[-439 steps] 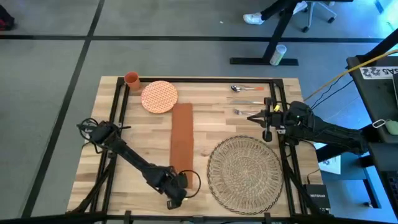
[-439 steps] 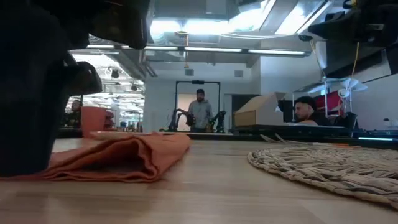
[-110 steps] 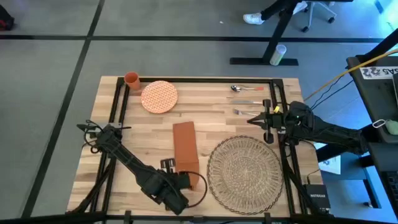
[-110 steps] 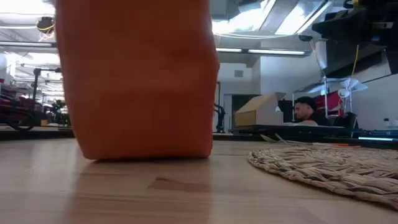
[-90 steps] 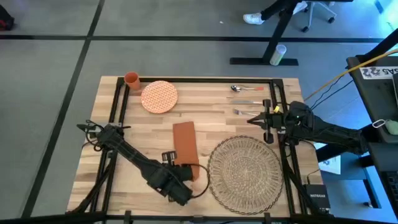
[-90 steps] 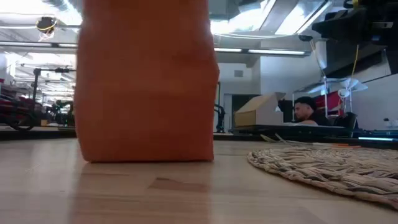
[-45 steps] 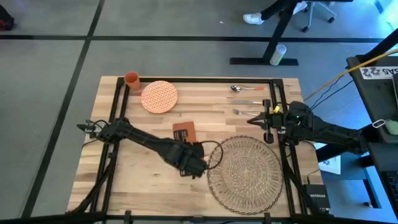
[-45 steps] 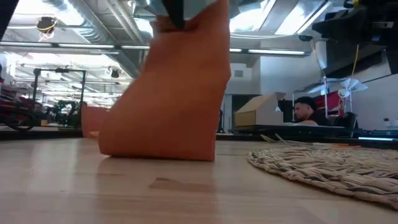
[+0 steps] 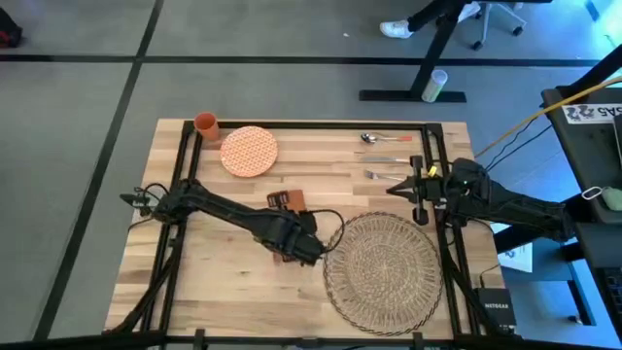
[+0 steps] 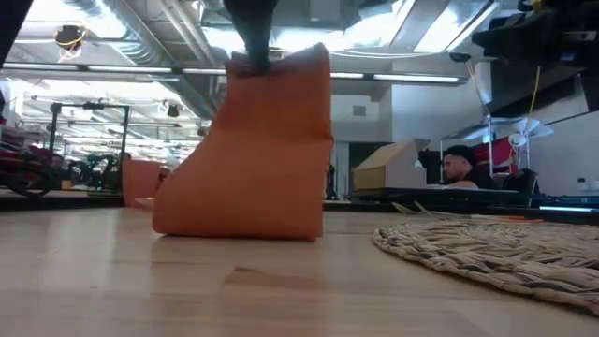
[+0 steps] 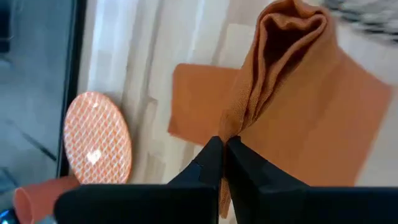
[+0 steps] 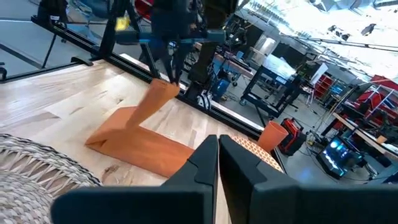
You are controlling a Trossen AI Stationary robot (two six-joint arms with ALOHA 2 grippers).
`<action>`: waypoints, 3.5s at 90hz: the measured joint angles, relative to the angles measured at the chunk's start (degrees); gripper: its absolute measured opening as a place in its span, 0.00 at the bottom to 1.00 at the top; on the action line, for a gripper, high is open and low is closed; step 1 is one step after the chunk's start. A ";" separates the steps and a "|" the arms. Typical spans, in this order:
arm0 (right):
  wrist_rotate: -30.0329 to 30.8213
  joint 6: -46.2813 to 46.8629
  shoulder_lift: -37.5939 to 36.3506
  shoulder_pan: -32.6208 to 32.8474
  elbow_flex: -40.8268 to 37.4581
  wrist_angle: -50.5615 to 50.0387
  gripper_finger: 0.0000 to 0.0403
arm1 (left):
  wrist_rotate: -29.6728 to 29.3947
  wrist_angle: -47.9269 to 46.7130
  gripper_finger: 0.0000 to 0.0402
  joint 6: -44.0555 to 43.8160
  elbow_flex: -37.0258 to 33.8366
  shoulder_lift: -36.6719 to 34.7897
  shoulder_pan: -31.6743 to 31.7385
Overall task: Set table place
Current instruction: Fold the orange table napkin
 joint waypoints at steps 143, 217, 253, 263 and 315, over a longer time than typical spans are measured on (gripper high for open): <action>-0.48 0.00 0.00 0.00 0.00 -0.31 0.00 | -1.75 11.86 0.00 -5.74 -21.89 -0.35 8.33; -0.46 0.00 0.00 0.00 0.00 -0.28 0.00 | -1.77 11.73 0.08 -5.30 -23.70 -0.34 8.87; -0.46 0.00 0.01 0.00 0.00 -0.28 0.00 | -4.02 11.60 0.27 -6.58 -23.70 -0.34 9.24; -0.46 0.00 0.01 0.00 -0.02 -0.28 0.00 | -4.00 12.00 0.29 -5.75 -23.70 -0.34 9.72; -0.45 -0.02 0.01 0.00 -0.02 -0.34 0.00 | 8.69 26.02 0.04 -0.91 -23.68 -0.34 7.85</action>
